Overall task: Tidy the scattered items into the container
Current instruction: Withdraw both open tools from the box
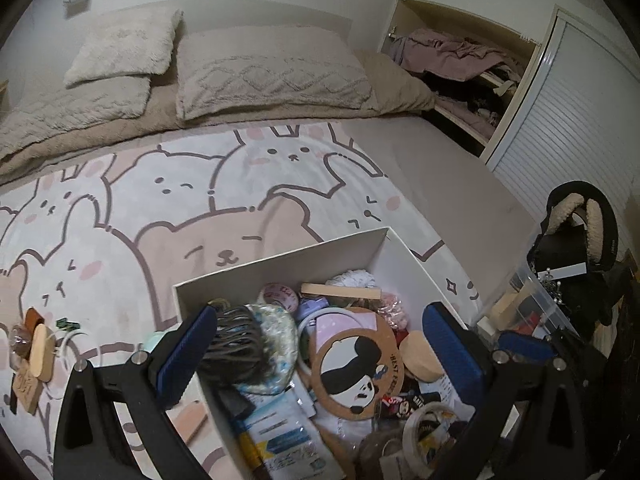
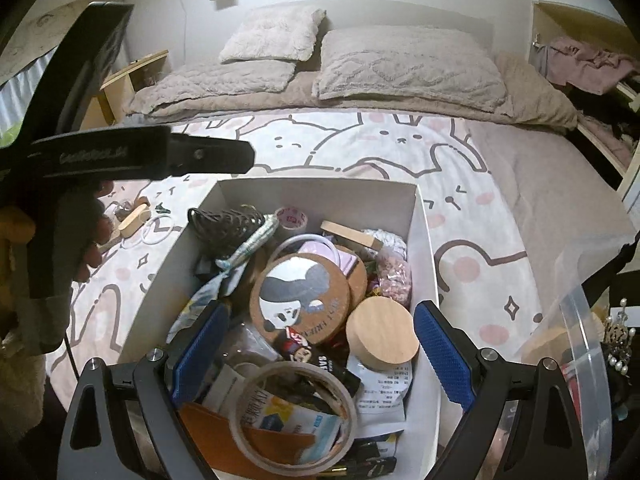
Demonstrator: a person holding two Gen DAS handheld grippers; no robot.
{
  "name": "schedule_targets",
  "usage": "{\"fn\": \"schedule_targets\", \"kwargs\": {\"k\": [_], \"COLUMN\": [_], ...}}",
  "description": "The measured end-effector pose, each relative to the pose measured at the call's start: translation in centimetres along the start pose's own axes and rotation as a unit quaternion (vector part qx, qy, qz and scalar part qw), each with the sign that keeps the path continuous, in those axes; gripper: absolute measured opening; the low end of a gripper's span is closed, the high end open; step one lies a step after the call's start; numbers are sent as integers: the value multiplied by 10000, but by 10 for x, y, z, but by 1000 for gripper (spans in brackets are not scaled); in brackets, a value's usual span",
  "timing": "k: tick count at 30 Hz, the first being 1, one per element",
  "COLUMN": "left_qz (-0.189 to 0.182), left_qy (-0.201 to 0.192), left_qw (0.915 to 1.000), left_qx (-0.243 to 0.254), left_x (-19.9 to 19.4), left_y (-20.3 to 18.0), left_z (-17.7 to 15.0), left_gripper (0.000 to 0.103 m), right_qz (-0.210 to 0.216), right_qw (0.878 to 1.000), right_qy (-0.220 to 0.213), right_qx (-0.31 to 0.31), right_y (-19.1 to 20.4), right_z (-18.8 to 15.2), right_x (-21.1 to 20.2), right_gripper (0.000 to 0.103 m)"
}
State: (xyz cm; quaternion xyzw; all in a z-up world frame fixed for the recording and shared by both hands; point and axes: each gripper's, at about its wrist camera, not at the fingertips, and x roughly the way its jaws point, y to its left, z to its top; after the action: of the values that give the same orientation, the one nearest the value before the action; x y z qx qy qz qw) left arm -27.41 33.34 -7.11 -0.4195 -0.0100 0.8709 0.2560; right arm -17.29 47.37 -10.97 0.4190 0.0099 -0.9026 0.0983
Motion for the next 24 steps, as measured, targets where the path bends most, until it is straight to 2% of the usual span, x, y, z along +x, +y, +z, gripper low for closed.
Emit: {"fn": "schedule_targets", "kwargs": {"k": [9, 17, 24], "left_qz": [118, 224, 216], "left_qy": [-292, -602, -784], "left_qw": [9995, 9979, 9964], "left_qx": [-101, 126, 224], "left_x": [-43, -84, -113], "left_y": [17, 25, 30], "left_z": [-2, -11, -25], "left_gripper": [103, 103, 103], "right_qz": [-148, -238, -495], "right_qw": [9995, 9979, 9948], "right_qy": [-283, -604, -885], "right_qx": [-15, 41, 83], "right_y": [19, 37, 57], "right_z": [18, 30, 32], "right_x": [-28, -52, -72], "right_gripper": [94, 94, 94]}}
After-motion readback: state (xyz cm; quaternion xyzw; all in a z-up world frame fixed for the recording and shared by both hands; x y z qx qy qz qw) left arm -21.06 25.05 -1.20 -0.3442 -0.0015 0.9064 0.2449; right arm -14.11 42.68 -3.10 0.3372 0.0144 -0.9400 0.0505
